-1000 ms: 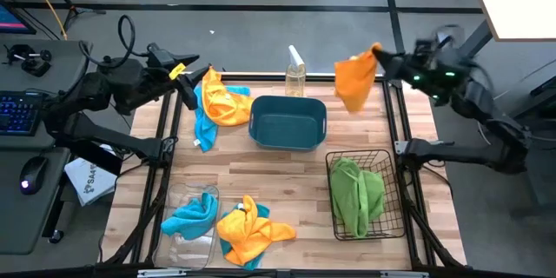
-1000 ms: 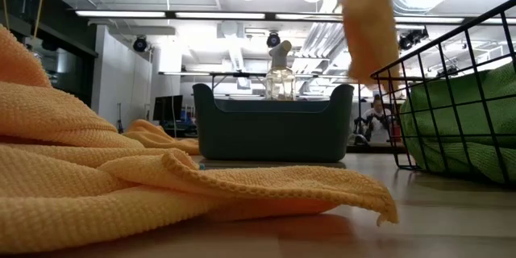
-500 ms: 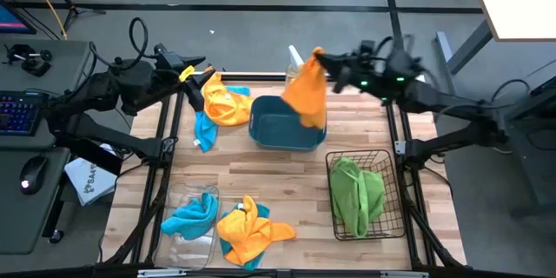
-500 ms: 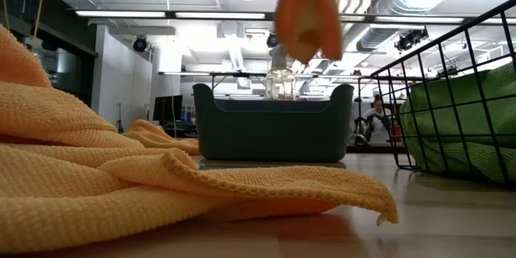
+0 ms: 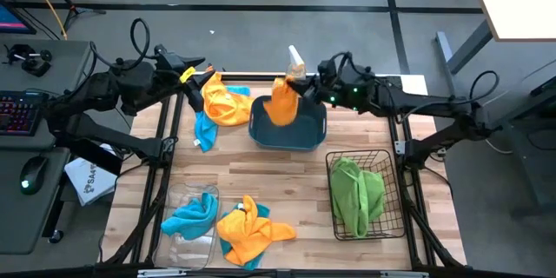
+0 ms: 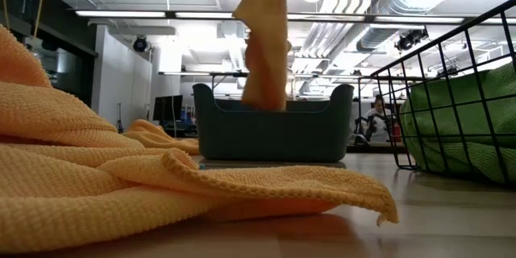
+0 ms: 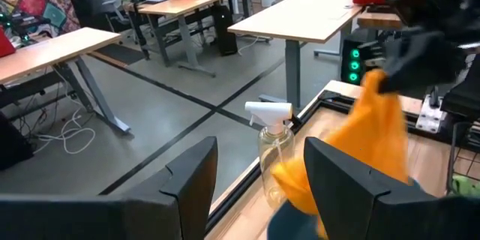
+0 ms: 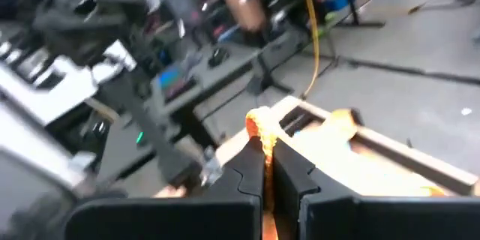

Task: Sort microfiber towel by color & place in baskets
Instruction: Put the top right orange towel into the blue bin, then put the top yellow towel into the blue bin

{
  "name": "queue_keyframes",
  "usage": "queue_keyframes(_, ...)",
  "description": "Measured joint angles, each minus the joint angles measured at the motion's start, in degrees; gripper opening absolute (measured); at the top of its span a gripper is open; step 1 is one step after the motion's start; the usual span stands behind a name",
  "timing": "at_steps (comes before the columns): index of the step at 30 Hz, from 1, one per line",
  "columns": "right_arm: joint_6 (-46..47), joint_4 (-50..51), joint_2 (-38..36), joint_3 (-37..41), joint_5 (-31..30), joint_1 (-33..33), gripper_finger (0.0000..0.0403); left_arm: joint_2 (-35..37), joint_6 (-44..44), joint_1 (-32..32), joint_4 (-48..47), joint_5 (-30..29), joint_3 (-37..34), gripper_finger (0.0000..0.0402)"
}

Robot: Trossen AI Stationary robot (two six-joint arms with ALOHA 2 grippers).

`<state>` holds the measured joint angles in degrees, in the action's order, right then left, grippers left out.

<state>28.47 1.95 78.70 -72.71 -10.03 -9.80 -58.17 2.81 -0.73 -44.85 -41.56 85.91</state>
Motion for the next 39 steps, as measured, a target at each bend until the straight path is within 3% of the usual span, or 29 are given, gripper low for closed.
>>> queue_keyframes(5, 0.0, 8.9, 0.0, 0.0, 2.1, 2.9, 0.0000, 0.0, 0.1, 0.0, -0.4, 0.0, 0.0, 0.0188)
queue_keyframes(10, 1.5, 18.4, 0.0, 0.0, -1.1, 4.8, 0.0000, 0.0, 0.1, 0.0, -0.4, 0.0, 0.0, 0.0188)
queue_keyframes(18, 4.2, 18.7, 0.3, 0.0, -11.2, 1.6, 0.0000, -0.1, 0.1, 0.0, -0.4, 0.0, 0.0, 0.0188)
queue_keyframes(24, 8.0, 18.0, 3.2, 0.0, -6.7, -1.1, 0.0017, -0.2, 0.1, 0.0, -0.4, 0.0, 0.0, 0.0188)
queue_keyframes(29, 10.2, 17.5, 8.7, 0.0, 2.4, -1.0, 0.0082, -0.2, 1.0, 0.0, -0.4, 0.0, 0.0, 0.0188)
queue_keyframes(35, 6.3, 19.7, 13.4, 0.0, 4.8, -0.7, 0.0198, -0.2, 1.1, 0.0, -0.8, 0.0, 0.0, 0.0188)
queue_keyframes(39, 4.3, 22.6, 13.1, 0.0, 10.5, -1.8, 0.0248, -0.2, 1.1, 0.0, -0.9, 0.0, 0.0, 0.0188)
